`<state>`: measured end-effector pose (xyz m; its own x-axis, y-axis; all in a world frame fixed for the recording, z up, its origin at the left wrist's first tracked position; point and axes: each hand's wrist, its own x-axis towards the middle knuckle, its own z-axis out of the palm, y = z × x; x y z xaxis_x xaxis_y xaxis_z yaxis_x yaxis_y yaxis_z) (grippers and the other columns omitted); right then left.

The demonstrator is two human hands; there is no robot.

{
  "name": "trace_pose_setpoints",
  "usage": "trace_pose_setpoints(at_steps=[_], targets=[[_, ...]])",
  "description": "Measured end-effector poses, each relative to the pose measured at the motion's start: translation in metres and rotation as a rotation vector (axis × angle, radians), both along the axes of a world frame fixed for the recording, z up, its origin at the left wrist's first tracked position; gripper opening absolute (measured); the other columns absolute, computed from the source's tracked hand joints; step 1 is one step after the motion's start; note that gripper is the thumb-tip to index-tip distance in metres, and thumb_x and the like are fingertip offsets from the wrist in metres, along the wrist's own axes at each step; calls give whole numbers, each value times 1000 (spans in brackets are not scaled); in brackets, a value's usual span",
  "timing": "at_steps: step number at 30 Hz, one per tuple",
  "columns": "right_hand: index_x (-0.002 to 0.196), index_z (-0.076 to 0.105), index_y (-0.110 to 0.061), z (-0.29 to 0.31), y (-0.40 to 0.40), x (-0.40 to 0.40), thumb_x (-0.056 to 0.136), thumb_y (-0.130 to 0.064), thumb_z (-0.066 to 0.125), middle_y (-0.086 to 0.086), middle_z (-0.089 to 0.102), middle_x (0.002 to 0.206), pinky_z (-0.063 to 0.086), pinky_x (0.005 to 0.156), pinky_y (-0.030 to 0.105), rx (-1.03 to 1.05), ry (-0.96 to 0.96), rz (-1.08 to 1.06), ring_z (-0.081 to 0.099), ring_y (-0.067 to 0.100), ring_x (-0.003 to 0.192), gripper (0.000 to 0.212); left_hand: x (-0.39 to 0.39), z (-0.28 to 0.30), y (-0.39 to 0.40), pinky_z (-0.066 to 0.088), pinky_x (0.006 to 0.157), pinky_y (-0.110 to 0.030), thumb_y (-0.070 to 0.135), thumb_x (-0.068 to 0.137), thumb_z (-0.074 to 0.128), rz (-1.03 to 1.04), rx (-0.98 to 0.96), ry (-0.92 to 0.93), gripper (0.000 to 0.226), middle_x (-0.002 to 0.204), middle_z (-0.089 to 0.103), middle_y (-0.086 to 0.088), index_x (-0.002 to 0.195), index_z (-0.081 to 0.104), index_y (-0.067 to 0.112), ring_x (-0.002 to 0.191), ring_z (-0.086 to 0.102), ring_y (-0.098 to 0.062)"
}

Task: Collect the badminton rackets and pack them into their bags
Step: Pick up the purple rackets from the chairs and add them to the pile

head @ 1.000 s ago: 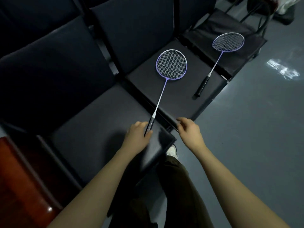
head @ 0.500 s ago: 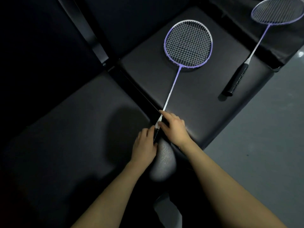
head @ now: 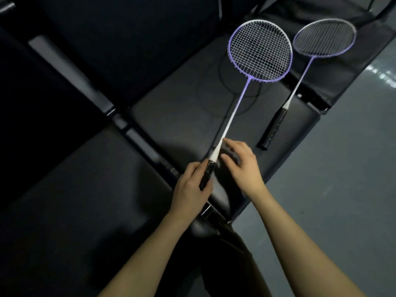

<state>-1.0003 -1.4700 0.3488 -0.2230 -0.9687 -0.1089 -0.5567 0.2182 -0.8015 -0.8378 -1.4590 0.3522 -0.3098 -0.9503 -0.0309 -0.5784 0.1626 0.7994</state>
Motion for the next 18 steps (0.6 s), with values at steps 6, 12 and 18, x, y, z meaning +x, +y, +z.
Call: trace_pose_setpoints(at_steps=[6, 12, 18], targets=[[136, 45, -17, -32, -23, -80, 89, -27, 60, 15, 47, 128, 31, 98, 42, 136, 343, -392, 43, 33, 114, 51, -61, -19, -36, 53, 78, -40, 17, 79, 60, -3, -19, 60, 46, 108, 49, 10, 124, 51, 21, 85, 60, -20], [146, 20, -17, -67, -39, -105, 88, -45, 56, 15, 47, 128, 24, 97, 42, 324, 328, -478, 48, 32, 113, 74, -87, -36, -57, 53, 78, -39, 33, 78, 52, 44, -31, 11, 45, 108, 49, 13, 122, 51, 26, 85, 61, -20], [147, 19, -18, -57, -51, -106, 86, -27, 61, 16, 43, 130, 25, 105, 43, 322, 129, -526, 44, 36, 116, 74, -89, -31, -62, 53, 78, -36, 33, 77, 53, 75, -52, -17, 47, 106, 49, 12, 121, 56, 18, 86, 60, -14]])
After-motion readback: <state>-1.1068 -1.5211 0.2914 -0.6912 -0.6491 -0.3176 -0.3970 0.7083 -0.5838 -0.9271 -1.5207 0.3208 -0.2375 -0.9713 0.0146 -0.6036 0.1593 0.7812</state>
